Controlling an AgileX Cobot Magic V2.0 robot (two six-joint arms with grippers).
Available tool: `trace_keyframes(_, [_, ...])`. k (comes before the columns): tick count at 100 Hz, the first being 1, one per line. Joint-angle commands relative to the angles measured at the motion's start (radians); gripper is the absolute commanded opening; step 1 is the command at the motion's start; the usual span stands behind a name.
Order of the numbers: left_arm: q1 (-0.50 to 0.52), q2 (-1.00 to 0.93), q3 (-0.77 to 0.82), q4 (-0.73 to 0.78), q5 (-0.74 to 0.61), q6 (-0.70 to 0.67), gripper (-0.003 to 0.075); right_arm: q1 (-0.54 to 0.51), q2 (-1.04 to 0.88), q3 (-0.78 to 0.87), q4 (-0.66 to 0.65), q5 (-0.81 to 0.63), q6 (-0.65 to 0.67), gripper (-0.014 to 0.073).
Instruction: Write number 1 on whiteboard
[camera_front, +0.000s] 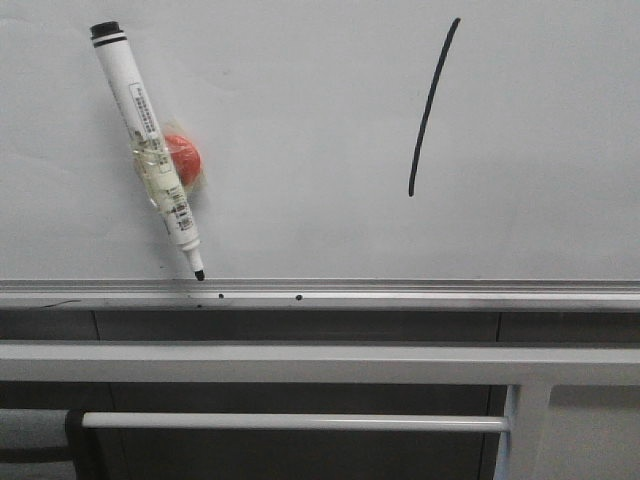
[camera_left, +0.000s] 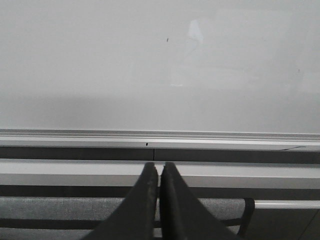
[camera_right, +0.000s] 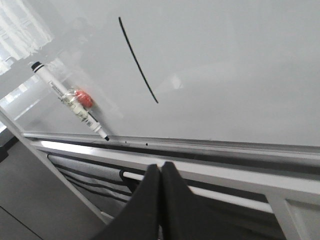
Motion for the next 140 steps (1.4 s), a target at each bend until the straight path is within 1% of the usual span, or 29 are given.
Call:
trace_keyframes(1, [-0.006,-0.022,0.006,0.002,-0.064,-0.009,-0.002,0.0,0.009,0.023,-0.006,-0.044,-0.017,-0.0064])
trace_keyframes(5, [-0.006,-0.022,0.006,0.002,-0.064,-0.009,-0.002,0.0,0.009,0.023,-0.006,-0.067,-0.017,-0.0063])
trace_keyframes(15, [-0.006,-0.022,0.006,0.002,-0.064,-0.009,-0.002,0.0,0.009,0.023,-0.025,-0.211,-0.017,-0.0063])
trace_keyframes(22, [-0.006,-0.022,0.006,0.002,-0.064,-0.009,-0.002,0.0,0.009,0.023,-0.06,-0.316,-0.017,-0.0064])
trace_keyframes(26, [-0.006,-0.022,0.006,0.002,-0.064,-0.009,-0.002,0.0,0.009,0.023,-0.104,-0.363,-0.017,-0.0064])
trace_keyframes(29, [-0.006,-0.022,0.006,0.002,-0.064,-0.009,-0.002,0.0,0.009,0.023,-0.143,-0.385,-0.017,-0.0064])
trace_keyframes(35, [-0.006,-0.022,0.006,0.002,-0.064,-0.009,-0.002,0.0,0.009,0.023,-0.264,-0.404,0.012,-0.0064])
trace_keyframes(47, [-0.006,-0.022,0.006,0.002,-0.064,-0.009,-0.002,-0.005,0.005,0.023,-0.556,-0.404,0.211,-0.0064])
trace_keyframes(55, [-0.006,-0.022,0.006,0.002,-0.064,-0.009,-0.002,-0.044,-0.01,0.023,-0.684,-0.397,0.293,-0.0064])
trace_keyframes(61, [-0.006,-0.022,0.006,0.002,-0.064,-0.009,-0.002,-0.09,-0.03,0.023,-0.767,-0.357,0.386,-0.0064])
trace_keyframes(69, [-0.006,-0.022,0.006,0.002,-0.064,-0.009,-0.002,-0.189,-0.07,0.023,-0.927,-0.259,0.512,-0.0064])
trace_keyframes(76, [-0.006,-0.022,0.006,0.002,-0.064,-0.009,-0.002,-0.279,-0.118,0.023,-1.075,-0.128,0.672,-0.0064])
trace_keyframes(80, [-0.006,-0.022,0.006,0.002,-0.064,-0.009,-0.002,-0.321,-0.15,0.023,-1.131,-0.043,0.755,-0.0064])
trace_keyframes(85, [-0.006,-0.022,0.006,0.002,-0.064,-0.009,-0.002,-0.383,-0.187,0.023,-1.192,0.045,0.803,-0.0064])
trace_keyframes(95, [-0.006,-0.022,0.006,0.002,-0.064,-0.009,-0.002,-0.482,-0.26,0.023,-1.238,0.167,0.806,-0.0064])
trace_keyframes(109, [-0.006,-0.022,0.006,0.002,-0.064,-0.009,-0.002,-0.608,-0.26,0.023,-1.25,0.199,0.804,-0.0064])
trace_keyframes(118, [-0.006,-0.022,0.006,0.002,-0.064,-0.009,-0.002,-0.657,-0.26,0.023,-1.258,0.224,0.804,-0.0063])
trace_keyframes(127, [-0.006,-0.022,0.006,0.002,-0.064,-0.009,-0.002,-0.716,-0.26,0.023,-1.263,0.268,0.804,-0.0064])
trace_keyframes(140, [-0.006,-0.022,0.006,0.002,-0.064,-0.009,-0.002,-0.776,-0.26,0.023,-1.265,0.342,0.804,-0.0064])
